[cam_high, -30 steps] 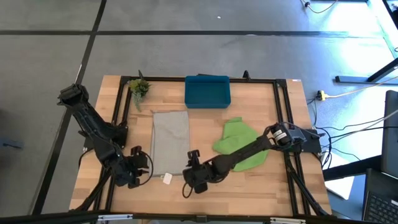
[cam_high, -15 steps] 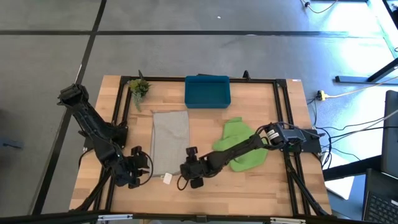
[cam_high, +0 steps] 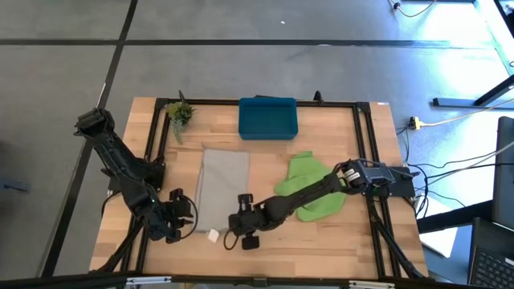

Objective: Roll microfiber towels into tight, uniform cylinder then place into a basket
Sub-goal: Roll the gray microfiber cloth

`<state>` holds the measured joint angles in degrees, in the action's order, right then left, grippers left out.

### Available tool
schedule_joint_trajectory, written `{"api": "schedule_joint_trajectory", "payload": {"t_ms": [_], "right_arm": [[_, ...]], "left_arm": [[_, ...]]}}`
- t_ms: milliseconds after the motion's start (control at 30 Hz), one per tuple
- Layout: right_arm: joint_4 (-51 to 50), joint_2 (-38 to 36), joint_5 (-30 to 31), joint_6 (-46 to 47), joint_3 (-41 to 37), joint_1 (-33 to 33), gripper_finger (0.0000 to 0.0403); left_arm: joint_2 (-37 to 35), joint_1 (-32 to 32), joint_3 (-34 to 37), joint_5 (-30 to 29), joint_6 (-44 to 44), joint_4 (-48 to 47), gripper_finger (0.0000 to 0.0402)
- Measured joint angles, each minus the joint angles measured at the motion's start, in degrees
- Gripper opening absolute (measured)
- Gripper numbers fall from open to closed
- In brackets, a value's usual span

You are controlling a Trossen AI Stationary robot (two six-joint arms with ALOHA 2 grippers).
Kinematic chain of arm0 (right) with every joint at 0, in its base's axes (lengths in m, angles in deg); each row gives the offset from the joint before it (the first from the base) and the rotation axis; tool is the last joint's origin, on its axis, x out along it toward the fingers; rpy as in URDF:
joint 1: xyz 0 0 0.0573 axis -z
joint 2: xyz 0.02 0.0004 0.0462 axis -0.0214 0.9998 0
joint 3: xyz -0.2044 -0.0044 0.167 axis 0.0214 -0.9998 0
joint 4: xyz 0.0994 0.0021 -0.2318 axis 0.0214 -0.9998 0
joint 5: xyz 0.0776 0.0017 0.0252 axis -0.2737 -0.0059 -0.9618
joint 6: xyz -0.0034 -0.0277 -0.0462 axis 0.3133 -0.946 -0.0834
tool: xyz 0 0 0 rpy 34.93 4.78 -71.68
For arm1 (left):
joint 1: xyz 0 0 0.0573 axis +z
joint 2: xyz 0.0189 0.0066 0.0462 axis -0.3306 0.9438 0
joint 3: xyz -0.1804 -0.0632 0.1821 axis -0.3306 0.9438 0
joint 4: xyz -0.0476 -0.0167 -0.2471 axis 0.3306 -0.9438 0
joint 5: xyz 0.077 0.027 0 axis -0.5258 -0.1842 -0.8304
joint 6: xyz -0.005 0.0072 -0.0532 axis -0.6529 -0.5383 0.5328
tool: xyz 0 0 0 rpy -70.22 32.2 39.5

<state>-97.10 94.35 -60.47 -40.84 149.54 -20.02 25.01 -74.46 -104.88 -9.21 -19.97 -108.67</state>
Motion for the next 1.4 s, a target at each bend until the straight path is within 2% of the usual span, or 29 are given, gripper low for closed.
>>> {"api": "schedule_joint_trajectory", "payload": {"t_ms": [133,300,667,933,1100,1300,1400], "right_arm": [[-2.91,-0.01,0.25,1.6,4.09,1.59,0.0007],[-3.05,-0.07,0.52,5.17,5.37,4.98,0.0007],[-4.47,-0.18,8.57,9.72,5.06,12.45,0.0007],[-10.5,-0.2,16.92,18.45,4.82,13.2,0.0006],[-11.32,-0.2,18.17,20.53,4.8,13.48,0.0006],[-11.48,-0.2,19.4,21.13,4.75,13.64,0.0006],[-12.31,-0.2,20.6,23.42,4.75,13.98,0.0006]], "left_arm": [[0.0,0.0,0.0,-0.06,0.0,-0.02,0.0086],[0.0,0.0,0.0,-0.06,-0.02,-0.02,0.0086],[0.0,-1.91,-0.04,-0.19,0.11,-0.05,0.0086],[0.0,-3.54,-0.04,-0.19,1.6,0.3,0.0086],[0.0,-3.72,-0.04,-0.29,1.64,1.78,0.0086],[0.0,-3.29,-0.02,-7.12,0.03,2.01,0.0086],[0.0,-2.38,0.13,-8.19,-1.38,1.94,0.0086]]}}
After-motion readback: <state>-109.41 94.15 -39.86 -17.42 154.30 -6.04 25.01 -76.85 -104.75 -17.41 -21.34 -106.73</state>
